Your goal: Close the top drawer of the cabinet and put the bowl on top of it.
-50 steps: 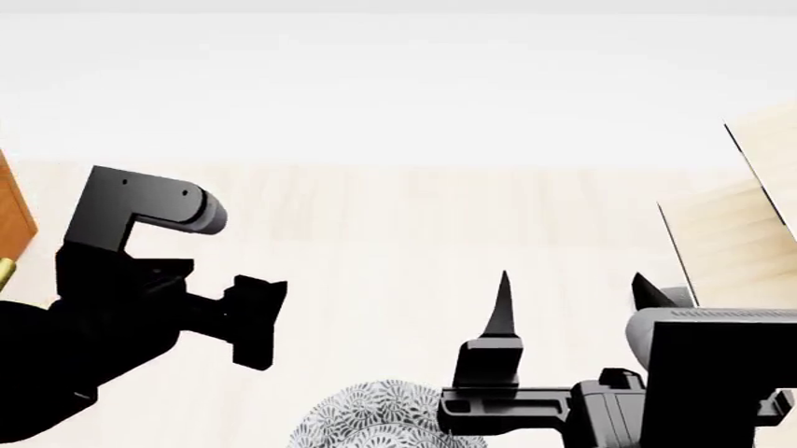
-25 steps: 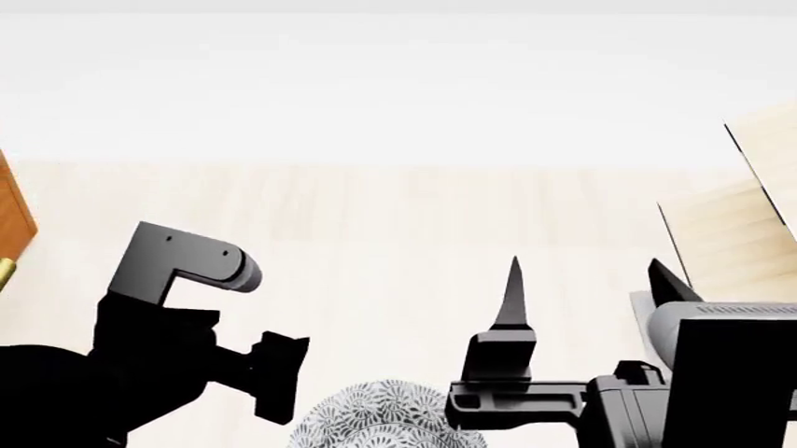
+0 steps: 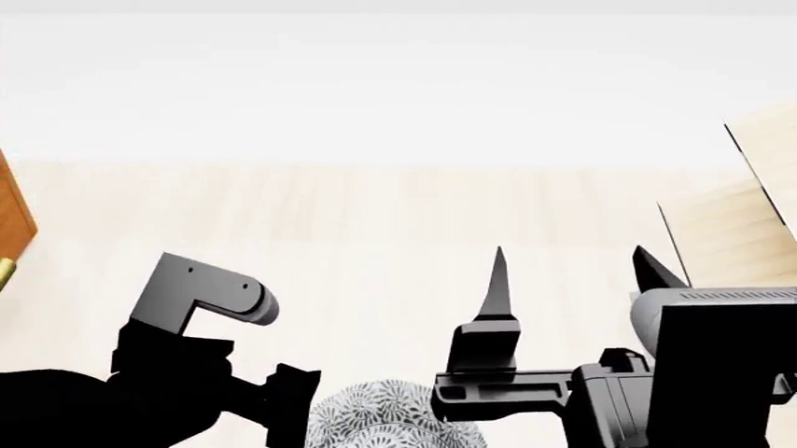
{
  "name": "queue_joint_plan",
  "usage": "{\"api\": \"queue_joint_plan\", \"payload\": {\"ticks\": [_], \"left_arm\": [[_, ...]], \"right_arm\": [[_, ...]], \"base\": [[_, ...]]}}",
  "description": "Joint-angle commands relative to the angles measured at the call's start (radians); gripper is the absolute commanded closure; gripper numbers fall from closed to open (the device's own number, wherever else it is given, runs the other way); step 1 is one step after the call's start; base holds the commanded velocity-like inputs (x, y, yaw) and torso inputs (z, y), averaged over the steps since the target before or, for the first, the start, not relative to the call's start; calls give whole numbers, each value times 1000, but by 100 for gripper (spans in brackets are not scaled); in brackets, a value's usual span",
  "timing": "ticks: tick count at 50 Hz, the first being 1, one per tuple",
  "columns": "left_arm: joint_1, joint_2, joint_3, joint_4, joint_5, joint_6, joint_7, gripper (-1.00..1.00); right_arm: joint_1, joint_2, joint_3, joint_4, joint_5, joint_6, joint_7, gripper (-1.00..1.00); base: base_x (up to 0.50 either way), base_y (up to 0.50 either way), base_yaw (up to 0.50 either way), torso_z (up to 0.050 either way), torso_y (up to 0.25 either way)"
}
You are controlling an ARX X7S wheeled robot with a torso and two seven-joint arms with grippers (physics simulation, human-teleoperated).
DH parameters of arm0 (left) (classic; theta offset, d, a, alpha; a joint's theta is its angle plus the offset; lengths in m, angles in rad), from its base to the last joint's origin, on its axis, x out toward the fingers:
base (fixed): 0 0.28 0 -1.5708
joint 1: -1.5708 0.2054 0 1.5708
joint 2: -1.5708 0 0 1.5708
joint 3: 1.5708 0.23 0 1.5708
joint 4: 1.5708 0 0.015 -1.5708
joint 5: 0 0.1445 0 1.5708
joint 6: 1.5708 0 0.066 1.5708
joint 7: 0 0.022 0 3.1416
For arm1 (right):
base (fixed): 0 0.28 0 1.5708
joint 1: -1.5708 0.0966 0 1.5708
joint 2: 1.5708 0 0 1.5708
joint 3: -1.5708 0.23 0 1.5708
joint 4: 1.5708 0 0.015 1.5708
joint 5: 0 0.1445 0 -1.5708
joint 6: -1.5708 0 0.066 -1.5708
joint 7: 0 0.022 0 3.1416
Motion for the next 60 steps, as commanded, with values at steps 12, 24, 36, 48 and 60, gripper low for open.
{"api": "queue_joint_plan", "payload": {"ticks": [12, 24, 36, 48, 60], "left_arm": [[23, 7, 42, -50, 10, 48, 28, -100], [15, 37, 34, -120, -14, 63, 54, -100], [15, 47, 54, -179, 3, 105, 73, -100], [20, 60, 79, -248, 15, 150, 107, -100], [15, 71, 112, -320, 35, 189, 139, -100]], "right_arm": [[46, -12, -48, 24, -19, 4, -4, -100], [18, -6, -49, 24, -32, -13, -13, -100], [26, -5, -48, 29, -19, -14, -9, -100], [8, -2, -53, 36, -38, -32, -23, -100], [-6, 0, -53, 43, -48, -49, -32, -100]], "base": [[0, 0, 0, 0, 0], [0, 0, 0, 0, 0], [0, 0, 0, 0, 0], [0, 0, 0, 0, 0], [0, 0, 0, 0, 0]]}}
